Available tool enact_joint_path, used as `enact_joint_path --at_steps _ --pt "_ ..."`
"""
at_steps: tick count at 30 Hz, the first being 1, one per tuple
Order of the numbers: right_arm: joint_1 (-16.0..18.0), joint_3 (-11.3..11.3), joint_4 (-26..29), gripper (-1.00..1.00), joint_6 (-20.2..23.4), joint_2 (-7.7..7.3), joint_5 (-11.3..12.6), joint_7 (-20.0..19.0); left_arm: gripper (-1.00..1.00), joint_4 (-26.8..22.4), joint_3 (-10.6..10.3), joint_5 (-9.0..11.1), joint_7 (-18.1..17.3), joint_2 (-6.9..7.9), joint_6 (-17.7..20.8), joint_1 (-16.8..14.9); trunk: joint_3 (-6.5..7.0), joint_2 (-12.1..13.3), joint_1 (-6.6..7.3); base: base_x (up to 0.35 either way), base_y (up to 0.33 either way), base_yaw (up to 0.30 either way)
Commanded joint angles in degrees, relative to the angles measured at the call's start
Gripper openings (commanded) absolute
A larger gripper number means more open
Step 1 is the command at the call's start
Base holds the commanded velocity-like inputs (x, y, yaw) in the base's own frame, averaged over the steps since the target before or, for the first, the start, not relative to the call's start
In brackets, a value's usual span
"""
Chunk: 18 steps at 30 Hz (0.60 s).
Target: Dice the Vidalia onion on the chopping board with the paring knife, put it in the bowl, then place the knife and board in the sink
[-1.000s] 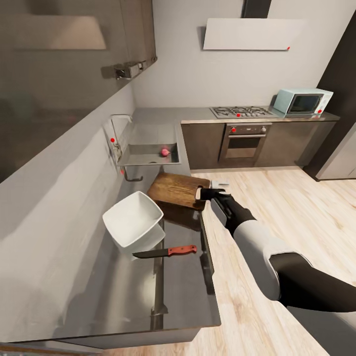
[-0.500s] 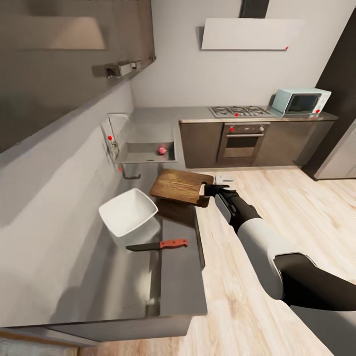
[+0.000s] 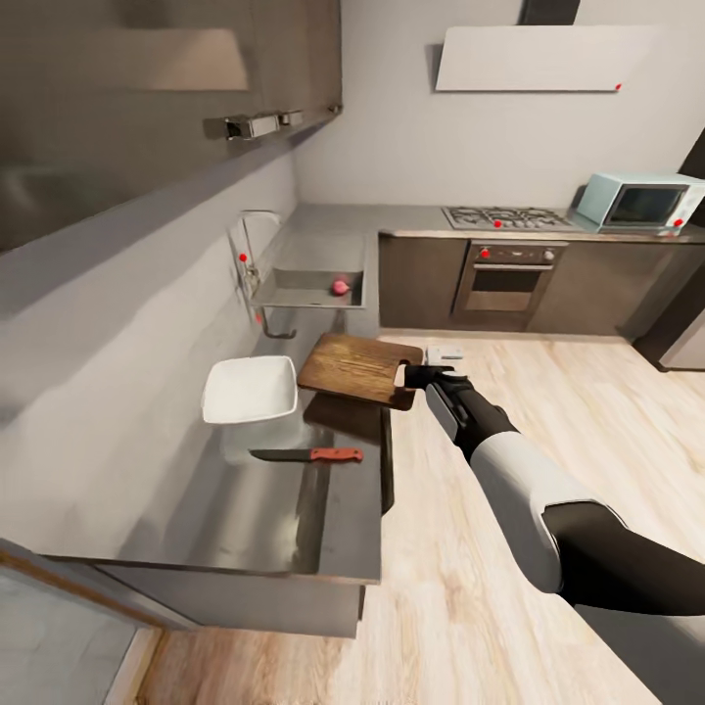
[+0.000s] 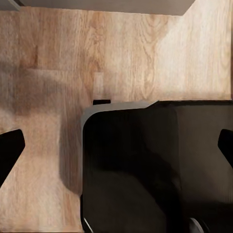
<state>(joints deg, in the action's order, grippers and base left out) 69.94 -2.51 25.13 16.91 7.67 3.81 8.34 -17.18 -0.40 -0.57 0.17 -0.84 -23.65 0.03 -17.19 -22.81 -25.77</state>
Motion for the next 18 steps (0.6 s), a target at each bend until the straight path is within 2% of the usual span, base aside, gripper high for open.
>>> enact_joint_path --at_steps 1,10,13,18 --pt "0.0 -0.3 0.1 -1.0 0.3 -0.03 0.5 0.4 1.0 -0.1 0.0 -0.1 0.0 0.0 -0.1 0.0 -0.16 -0.1 -0.02 -0.125 -0.287 0.239" --pt "0.0 -0.2 0.3 -1.0 0.4 -0.06 0.5 0.3 1.0 0.6 0.0 -0.1 0.0 -0.04 -0.1 0.0 -0.69 -0.1 -0.02 -0.097 -0.291 0.239" --pt "0.0 -0.3 1.9 -1.0 0.3 -0.1 0.5 0.4 1.0 0.6 0.0 -0.1 0.0 -0.04 -0.1 0.0 -0.85 -0.1 -0.02 -0.083 -0.292 0.222" --pt "0.0 -0.4 3.9 -1.0 0.3 -0.31 0.4 0.3 1.0 0.7 0.0 -0.1 0.0 -0.04 -0.1 0.0 -0.93 -0.1 -0.02 -0.08 -0.292 0.06"
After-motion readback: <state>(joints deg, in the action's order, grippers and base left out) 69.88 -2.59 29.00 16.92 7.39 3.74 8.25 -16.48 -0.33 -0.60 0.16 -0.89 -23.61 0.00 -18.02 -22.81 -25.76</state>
